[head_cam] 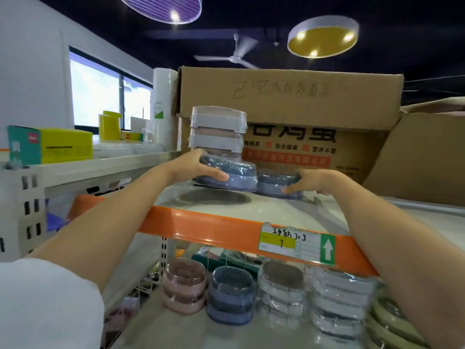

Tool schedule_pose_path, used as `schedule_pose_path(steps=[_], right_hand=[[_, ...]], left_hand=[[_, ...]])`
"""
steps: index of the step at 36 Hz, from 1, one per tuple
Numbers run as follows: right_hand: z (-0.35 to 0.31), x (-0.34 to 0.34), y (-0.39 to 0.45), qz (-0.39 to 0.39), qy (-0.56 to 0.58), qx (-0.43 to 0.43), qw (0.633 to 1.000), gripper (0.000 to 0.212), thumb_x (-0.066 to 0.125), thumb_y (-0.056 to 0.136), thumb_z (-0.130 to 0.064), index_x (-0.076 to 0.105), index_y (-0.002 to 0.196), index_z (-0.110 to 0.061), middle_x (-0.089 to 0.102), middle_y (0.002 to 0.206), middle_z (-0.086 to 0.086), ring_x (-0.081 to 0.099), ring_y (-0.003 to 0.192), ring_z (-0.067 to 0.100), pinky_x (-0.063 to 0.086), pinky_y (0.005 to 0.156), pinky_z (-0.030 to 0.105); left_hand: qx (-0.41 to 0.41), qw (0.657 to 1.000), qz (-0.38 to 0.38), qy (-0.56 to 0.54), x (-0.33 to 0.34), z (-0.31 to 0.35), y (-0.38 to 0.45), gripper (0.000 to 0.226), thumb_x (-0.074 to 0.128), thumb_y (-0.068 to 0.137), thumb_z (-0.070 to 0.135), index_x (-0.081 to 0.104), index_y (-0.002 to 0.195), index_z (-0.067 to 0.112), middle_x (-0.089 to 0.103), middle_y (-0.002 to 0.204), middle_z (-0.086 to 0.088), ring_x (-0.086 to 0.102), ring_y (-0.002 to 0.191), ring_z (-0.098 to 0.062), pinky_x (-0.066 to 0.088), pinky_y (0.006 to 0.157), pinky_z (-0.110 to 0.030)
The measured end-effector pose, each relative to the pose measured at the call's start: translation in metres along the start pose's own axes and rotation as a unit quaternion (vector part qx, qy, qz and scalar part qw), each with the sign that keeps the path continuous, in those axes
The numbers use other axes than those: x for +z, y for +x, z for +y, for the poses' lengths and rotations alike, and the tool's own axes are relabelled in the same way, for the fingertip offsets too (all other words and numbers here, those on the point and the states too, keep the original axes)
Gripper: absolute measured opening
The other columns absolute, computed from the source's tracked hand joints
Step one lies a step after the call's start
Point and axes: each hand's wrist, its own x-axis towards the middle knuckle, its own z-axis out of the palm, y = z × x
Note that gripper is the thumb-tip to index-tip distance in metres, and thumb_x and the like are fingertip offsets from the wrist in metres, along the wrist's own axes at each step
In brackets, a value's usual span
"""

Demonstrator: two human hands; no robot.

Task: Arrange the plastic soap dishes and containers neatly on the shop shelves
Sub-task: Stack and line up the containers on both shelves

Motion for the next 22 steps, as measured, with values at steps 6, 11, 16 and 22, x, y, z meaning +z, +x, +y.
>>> schedule_pose_path(steps=[6,11,16,22], right_hand=[[0.008,-0.008,-0.003,0.037,0.033,-0.05,0.998,0.085,0.069,0.084,-0.044,0.027,0.151,-0.013,0.032,0.154,0.008,0.033,0.138,0.029,0.026,0.116,0.045],[0.019,-0.032,-0.011,0.067,0.082,-0.069,0.992,0.059,0.056,0.095,-0.035,0.036,0.146,-0.012,0.038,0.15,0.007,0.036,0.137,0.028,0.026,0.116,0.046],[0.037,-0.046,-0.016,0.085,0.189,-0.083,0.975,0.045,0.05,0.099,-0.032,0.048,0.138,-0.009,0.05,0.141,0.009,0.049,0.126,0.025,0.038,0.11,0.042],[0.054,-0.035,-0.026,0.009,0.291,-0.088,0.953,0.06,0.04,0.088,-0.064,0.06,0.117,-0.015,0.066,0.117,0.003,0.062,0.107,0.019,0.048,0.099,0.033]], left_hand=[[0.022,0.999,-0.022,0.018,0.009,0.022,0.006,0.1,0.072,0.034,0.072,0.049,0.114,0.016,0.058,0.105,0.0,0.056,0.096,-0.017,0.044,0.082,-0.033],[0.031,0.998,-0.037,0.026,0.025,0.051,0.015,0.1,0.075,0.05,0.066,0.043,0.13,0.015,0.054,0.114,0.004,0.053,0.101,-0.011,0.044,0.081,-0.03],[0.037,0.998,-0.04,0.017,0.047,0.074,0.025,0.112,0.077,0.047,0.068,0.038,0.136,0.013,0.051,0.128,-0.002,0.053,0.113,-0.017,0.046,0.088,-0.032],[0.037,0.999,-0.021,-0.005,0.075,0.082,0.035,0.084,0.073,0.074,0.05,0.035,0.138,0.012,0.044,0.117,0.004,0.046,0.104,-0.012,0.043,0.084,-0.029]])
